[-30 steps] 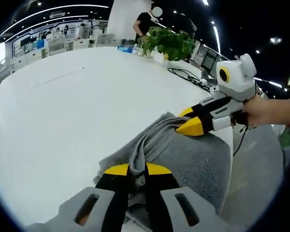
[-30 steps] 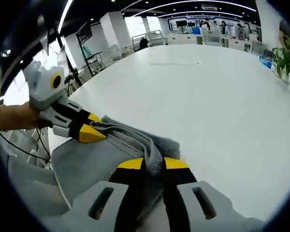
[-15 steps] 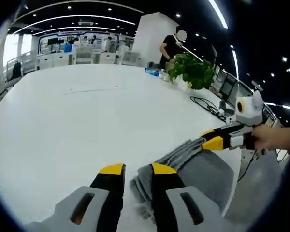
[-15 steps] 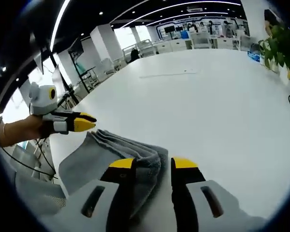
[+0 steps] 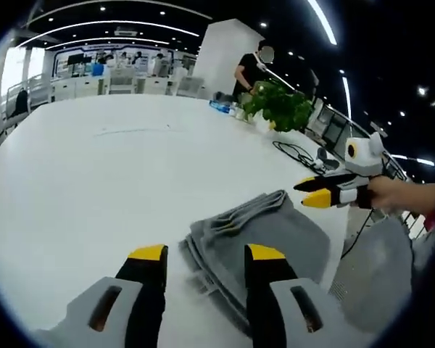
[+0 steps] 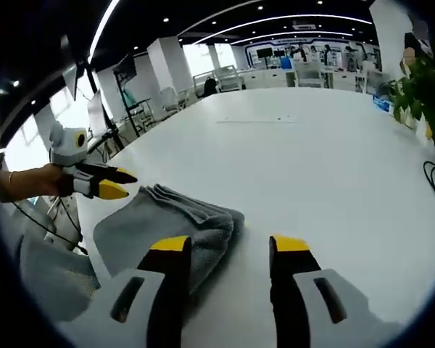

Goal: Fold the towel on the table until its edges align and the towel forms a compact rectangular stack.

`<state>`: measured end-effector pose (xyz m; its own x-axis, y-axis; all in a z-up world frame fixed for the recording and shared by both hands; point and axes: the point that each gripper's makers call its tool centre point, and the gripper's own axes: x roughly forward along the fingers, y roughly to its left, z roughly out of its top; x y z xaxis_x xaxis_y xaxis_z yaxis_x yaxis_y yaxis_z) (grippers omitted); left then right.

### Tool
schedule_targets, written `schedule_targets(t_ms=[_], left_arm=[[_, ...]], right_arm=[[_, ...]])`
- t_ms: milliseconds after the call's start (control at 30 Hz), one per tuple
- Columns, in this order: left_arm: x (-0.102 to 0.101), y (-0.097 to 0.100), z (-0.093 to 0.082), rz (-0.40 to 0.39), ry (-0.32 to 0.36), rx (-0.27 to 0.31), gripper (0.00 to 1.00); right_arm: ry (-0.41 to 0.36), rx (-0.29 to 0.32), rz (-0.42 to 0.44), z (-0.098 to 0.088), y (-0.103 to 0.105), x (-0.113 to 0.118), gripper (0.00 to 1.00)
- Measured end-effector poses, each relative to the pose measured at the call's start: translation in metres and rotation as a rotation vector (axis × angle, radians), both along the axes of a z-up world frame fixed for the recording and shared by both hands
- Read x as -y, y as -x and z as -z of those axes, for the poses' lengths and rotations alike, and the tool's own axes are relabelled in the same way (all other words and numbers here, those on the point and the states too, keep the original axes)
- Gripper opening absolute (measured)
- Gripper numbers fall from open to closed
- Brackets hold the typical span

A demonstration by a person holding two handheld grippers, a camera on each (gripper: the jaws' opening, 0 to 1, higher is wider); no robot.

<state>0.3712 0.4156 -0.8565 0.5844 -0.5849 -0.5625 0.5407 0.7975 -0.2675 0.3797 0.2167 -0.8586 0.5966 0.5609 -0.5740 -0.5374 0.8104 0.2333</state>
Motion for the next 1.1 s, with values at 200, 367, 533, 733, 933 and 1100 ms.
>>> schedule_targets(t_ms=[200,367,533,733,933,1100], left_arm=[[0.008,0.023,-0.006,0.081,-0.003,0.017,0.57],[0.01,0.045,-0.002,0.149,-0.041,0.018,0.59],[0.011,0.059,0.0,0.198,-0.085,0.046,0.59],[0.015,0.075,0.001,0.212,-0.051,0.025,0.59],[0.017,0.087,0.015,0.236,-0.067,-0.013,0.59],[0.02,0.093,0.027,0.252,-0.084,-0.044,0.58]], right_arm=[[0.025,0.028,-0.093,-0.006,0.019,-0.004,0.54],[0.052,0.015,-0.167,-0.003,0.043,-0.01,0.55],[0.068,0.004,-0.216,0.001,0.061,-0.016,0.55],[0.094,-0.01,-0.286,0.007,0.084,-0.024,0.55],[0.104,-0.03,-0.313,0.013,0.098,-0.028,0.55],[0.125,-0.049,-0.345,0.022,0.108,-0.033,0.54]])
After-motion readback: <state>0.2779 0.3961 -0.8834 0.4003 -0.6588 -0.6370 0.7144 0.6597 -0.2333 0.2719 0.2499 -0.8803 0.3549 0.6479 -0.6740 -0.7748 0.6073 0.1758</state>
